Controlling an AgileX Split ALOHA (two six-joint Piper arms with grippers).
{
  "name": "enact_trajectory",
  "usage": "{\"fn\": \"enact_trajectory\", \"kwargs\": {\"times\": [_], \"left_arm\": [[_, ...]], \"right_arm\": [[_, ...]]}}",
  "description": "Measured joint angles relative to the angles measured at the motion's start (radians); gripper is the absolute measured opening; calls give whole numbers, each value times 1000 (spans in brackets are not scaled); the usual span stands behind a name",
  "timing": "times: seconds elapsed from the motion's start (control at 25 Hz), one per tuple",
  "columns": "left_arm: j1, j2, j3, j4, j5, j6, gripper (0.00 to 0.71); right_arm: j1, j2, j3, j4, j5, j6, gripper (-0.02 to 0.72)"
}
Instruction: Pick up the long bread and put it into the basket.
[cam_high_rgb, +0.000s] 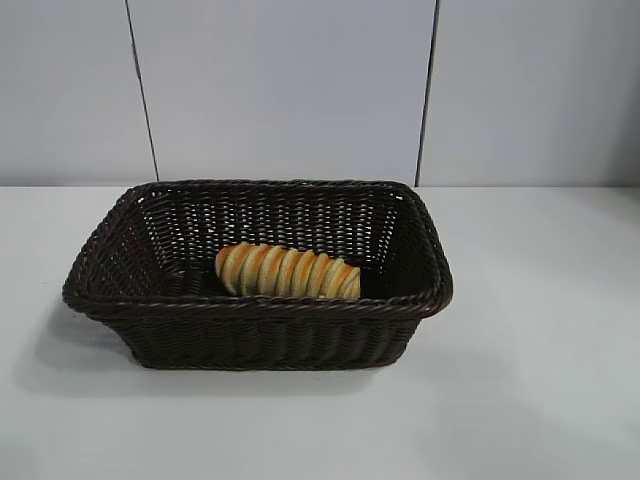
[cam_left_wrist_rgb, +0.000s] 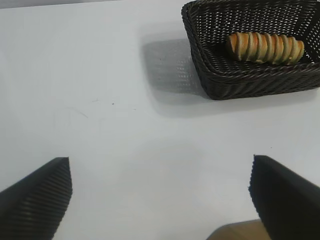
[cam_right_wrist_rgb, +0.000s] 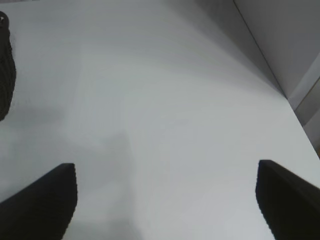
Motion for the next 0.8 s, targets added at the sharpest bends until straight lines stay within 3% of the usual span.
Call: {"fn": "enact_trajectory", "kwargs": {"times": [0.28, 0.8], "left_arm": [[0, 0, 0, 0, 0, 0, 695], [0, 0, 0, 0, -5, 0, 695]], "right_arm": [[0, 0, 31, 33, -56, 0, 695], [0, 0, 33, 33, -69, 0, 695]]}}
